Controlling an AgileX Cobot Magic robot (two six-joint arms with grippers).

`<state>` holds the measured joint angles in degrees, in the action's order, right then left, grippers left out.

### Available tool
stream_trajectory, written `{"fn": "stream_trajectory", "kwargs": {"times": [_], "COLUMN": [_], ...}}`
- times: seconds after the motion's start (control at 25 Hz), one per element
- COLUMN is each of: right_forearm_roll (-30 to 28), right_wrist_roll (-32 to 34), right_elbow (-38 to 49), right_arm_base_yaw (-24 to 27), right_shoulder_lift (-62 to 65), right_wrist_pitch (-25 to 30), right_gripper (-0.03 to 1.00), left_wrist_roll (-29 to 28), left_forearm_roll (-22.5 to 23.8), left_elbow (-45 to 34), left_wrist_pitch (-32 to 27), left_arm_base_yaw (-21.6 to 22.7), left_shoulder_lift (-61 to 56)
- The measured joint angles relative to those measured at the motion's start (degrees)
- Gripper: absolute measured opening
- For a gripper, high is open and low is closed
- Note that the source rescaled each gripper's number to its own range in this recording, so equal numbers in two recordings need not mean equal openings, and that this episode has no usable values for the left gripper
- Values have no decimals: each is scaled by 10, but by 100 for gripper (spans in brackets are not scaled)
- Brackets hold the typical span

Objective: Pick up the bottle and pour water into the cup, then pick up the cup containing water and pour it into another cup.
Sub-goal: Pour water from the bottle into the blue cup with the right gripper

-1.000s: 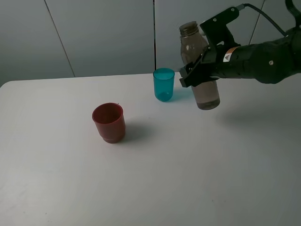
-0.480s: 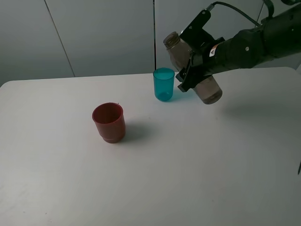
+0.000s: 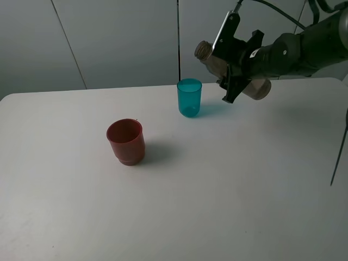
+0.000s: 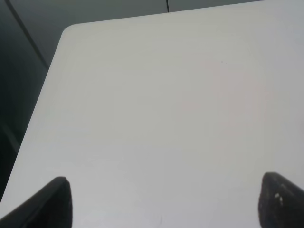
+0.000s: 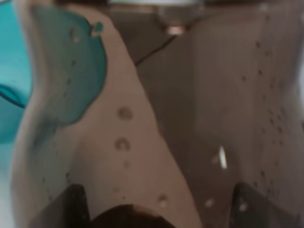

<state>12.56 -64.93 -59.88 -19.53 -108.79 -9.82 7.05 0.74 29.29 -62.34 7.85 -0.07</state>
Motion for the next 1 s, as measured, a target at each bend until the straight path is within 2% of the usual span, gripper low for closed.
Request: {"fn": "stream_trajectory", "kwargs": {"times": [0.32, 0.48, 1.0], "right_forearm_roll": [46, 78, 99], "right_wrist_roll": [-120, -207, -382], "right_elbow": [-75, -86, -94], "right_arm_base_yaw": [2, 2, 6], "right_shoulder_lift": [-71, -92, -114], "right_wrist_pitch": [-19, -51, -122], "right_gripper": [0, 0, 0], "left_wrist_roll": [0, 0, 0], "left_forearm_roll": [0, 0, 0], "left_elbow": [0, 0, 0], "left_wrist_pitch": [0, 0, 0], "left_arm_base_yaw": [0, 0, 0], "left_shoulder_lift": [0, 0, 0]}}
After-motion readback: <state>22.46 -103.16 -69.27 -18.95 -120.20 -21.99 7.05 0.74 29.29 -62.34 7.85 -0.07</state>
